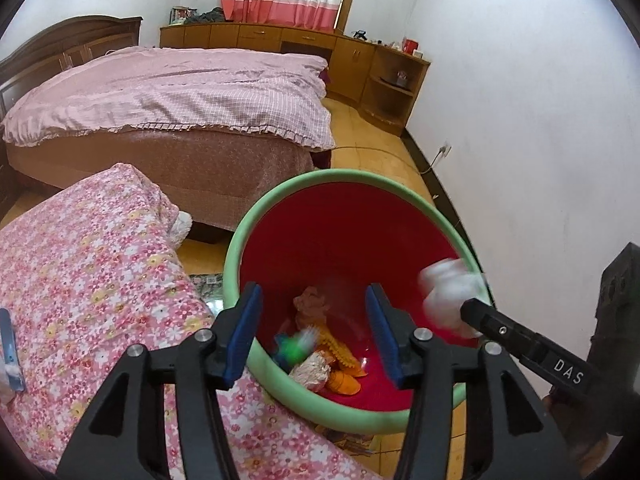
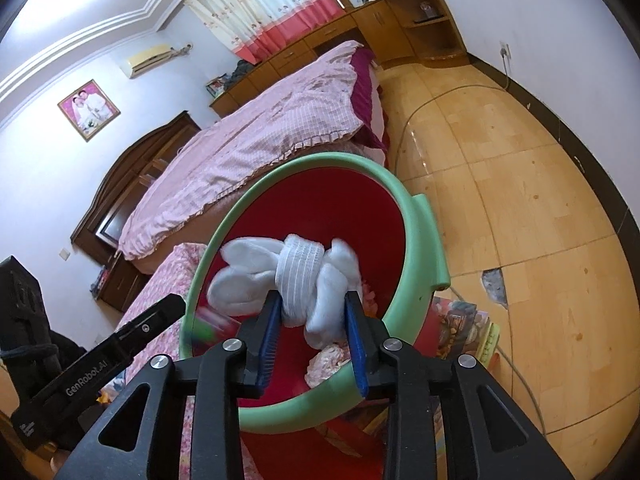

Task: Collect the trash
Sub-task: 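Open both tools to drop the toy and glove into the bucket, then move both tools back over the bed toward the foam net and plastic bag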

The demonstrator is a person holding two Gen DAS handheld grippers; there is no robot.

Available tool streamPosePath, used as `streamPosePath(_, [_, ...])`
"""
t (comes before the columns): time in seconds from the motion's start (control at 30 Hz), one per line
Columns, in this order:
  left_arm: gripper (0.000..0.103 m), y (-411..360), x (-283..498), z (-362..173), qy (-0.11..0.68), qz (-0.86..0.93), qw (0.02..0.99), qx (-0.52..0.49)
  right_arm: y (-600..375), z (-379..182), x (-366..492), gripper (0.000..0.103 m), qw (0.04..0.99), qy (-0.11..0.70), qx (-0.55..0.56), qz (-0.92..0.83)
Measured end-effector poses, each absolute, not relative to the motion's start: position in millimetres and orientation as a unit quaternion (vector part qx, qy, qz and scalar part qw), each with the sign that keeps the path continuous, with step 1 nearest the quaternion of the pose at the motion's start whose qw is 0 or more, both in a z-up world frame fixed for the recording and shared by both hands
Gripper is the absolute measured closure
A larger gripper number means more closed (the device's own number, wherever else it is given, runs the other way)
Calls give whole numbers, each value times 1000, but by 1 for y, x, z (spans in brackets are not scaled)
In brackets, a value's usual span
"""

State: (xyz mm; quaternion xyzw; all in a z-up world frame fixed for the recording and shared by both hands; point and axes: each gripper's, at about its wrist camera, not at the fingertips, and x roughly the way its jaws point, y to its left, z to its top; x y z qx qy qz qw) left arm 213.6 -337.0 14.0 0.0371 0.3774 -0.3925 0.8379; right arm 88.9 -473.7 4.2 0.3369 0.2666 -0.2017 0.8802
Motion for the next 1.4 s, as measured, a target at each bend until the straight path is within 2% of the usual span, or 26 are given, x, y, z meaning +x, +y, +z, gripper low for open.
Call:
streamPosePath(0.13, [49, -335, 216, 16, 379, -393, 838, 29, -476, 7, 90, 64, 881, 262, 340, -198])
streamPosePath(0.37, [49, -324, 218, 23, 385, -380, 840, 41, -470, 16, 92, 63, 888, 263, 324, -194])
streamPosePath(0.63, [49, -294, 225, 34, 386, -347, 854, 25, -465, 20, 99, 57, 886, 266, 327, -193])
streamPosePath(0.73, [49, -280, 225, 31, 395, -333, 856, 13, -462, 17, 98, 51, 886, 265, 331, -189])
streamPosePath(1.4, [49, -145, 250, 35, 390, -177, 904, -5, -425, 23, 123, 47, 892, 290, 315, -148])
